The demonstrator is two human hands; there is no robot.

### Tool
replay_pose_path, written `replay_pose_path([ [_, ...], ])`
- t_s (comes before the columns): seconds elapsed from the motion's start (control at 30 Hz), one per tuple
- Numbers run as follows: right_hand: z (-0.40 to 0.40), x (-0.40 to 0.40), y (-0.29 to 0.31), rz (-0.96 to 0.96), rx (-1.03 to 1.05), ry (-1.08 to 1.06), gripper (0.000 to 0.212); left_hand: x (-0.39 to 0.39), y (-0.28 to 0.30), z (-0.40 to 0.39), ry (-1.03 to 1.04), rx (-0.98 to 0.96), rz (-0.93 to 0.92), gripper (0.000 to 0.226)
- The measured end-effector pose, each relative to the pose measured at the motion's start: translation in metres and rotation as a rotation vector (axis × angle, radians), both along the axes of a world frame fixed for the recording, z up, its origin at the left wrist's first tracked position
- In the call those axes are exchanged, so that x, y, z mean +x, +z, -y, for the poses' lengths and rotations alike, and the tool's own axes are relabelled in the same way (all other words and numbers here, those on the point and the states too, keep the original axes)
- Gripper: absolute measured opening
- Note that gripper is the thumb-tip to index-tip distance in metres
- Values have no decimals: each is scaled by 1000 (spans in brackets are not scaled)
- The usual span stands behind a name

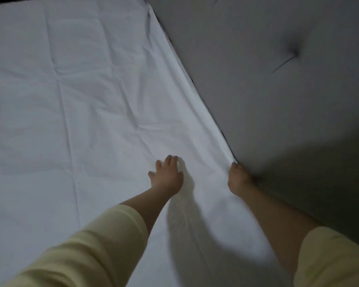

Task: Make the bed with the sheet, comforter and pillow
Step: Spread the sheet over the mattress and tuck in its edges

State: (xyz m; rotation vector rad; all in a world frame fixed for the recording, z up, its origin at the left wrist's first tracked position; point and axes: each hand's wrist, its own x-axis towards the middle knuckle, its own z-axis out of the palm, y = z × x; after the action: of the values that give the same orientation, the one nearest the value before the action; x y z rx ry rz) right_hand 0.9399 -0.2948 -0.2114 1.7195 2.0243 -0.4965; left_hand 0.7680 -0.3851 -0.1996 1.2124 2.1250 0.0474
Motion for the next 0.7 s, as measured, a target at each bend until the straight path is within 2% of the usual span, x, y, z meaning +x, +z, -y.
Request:
replay_pose_path([
  [0.1, -7, -7, -27, -15, 146, -34, 34, 13, -24, -17, -114, -5, -29, 54],
  [0.17, 0, -13, -37, -109, 235, -9, 32, 22, -35, -27, -149, -12, -35, 56],
  [0.23, 12, -13, -52, -139, 228, 71, 44, 26, -41, -36, -157, -6, -37, 56],
  [0.33, 9, -12, -61, -166, 133, -80, 61, 25, -48, -48, -192, 3, -51, 54],
  [0.47, -18, -23, -65, -327, 121, -303, 60, 2, -52, -69, -179, 50, -129, 56],
  [0.53, -21, -31, -66, -330, 139, -361, 60, -21, -51, -82, -102, 66, -177, 58],
  [0.63, -22, -37, -64, -252, 188, -280, 58, -61, -56, -94, 14, 5, -158, 63],
  [0.7, -18, -39, -59, -210, 225, -142, 57, -75, -64, -96, -2, -92, -133, 68],
])
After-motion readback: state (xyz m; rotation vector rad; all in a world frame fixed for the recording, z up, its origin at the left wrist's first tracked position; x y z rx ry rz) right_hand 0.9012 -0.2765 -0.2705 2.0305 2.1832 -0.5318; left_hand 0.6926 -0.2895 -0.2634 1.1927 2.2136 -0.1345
